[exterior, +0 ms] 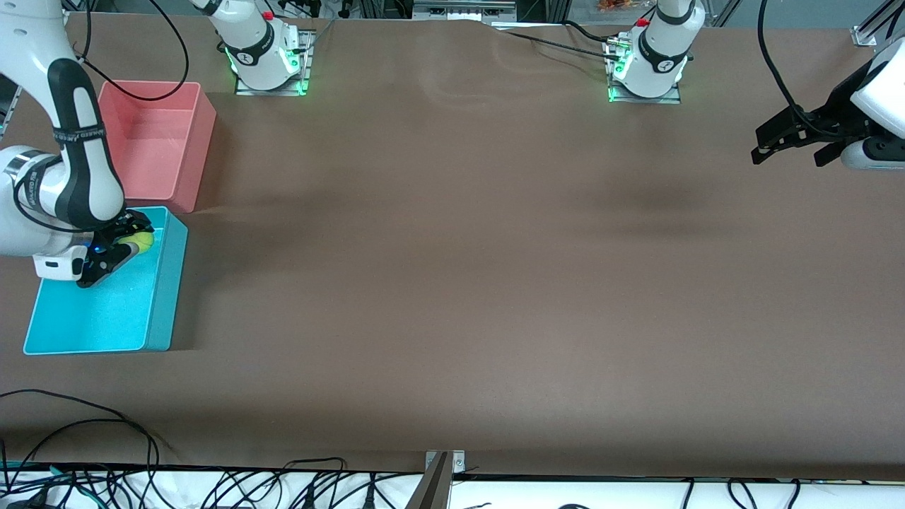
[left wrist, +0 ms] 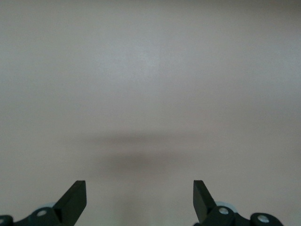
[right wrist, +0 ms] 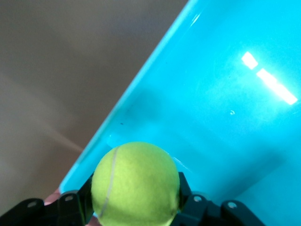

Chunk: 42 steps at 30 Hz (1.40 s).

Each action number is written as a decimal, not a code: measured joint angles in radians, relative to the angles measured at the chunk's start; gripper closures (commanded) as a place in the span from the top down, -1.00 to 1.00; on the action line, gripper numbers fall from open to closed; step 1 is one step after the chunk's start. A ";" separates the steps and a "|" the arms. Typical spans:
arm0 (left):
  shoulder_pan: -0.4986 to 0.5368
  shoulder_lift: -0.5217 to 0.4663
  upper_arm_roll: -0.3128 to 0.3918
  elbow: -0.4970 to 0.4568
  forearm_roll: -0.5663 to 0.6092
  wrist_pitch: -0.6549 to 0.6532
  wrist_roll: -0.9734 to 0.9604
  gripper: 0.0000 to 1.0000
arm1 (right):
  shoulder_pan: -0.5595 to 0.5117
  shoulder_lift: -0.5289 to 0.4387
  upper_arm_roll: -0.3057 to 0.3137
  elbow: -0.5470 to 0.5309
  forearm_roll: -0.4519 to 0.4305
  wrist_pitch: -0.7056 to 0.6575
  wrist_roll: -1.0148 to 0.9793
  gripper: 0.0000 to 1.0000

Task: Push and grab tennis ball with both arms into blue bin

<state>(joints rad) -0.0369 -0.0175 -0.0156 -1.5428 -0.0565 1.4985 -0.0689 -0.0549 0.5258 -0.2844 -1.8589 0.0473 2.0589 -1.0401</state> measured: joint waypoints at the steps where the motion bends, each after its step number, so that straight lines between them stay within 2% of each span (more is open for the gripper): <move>1: 0.000 0.000 0.000 0.000 0.000 0.000 0.000 1.00 | -0.004 0.006 0.000 0.000 0.006 0.001 -0.006 0.00; 2: 0.000 0.000 0.000 0.000 0.000 0.000 0.000 1.00 | -0.007 0.011 0.000 0.000 0.012 0.001 -0.011 0.20; 4: 0.000 0.000 0.000 0.000 0.000 0.000 0.000 1.00 | -0.013 0.022 0.000 0.001 0.027 0.004 -0.023 0.94; 5: 0.000 0.000 0.000 0.000 0.000 0.000 0.000 1.00 | -0.016 0.026 0.000 0.001 0.034 0.005 -0.027 1.00; 22: 0.000 0.000 0.000 0.000 0.000 0.000 0.000 1.00 | -0.019 0.039 0.004 0.068 0.058 -0.032 -0.033 1.00; 32: 0.000 0.000 0.000 0.000 0.000 0.000 0.000 1.00 | -0.011 0.030 0.008 0.237 0.059 -0.305 -0.009 1.00; 42: 0.000 0.000 0.000 0.000 0.000 0.000 0.000 1.00 | 0.057 0.005 0.013 0.395 0.059 -0.590 0.201 1.00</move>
<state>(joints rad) -0.0368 -0.0175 -0.0155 -1.5428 -0.0564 1.4985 -0.0691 0.0017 0.5306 -0.2719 -1.4637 0.1068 1.4689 -0.8392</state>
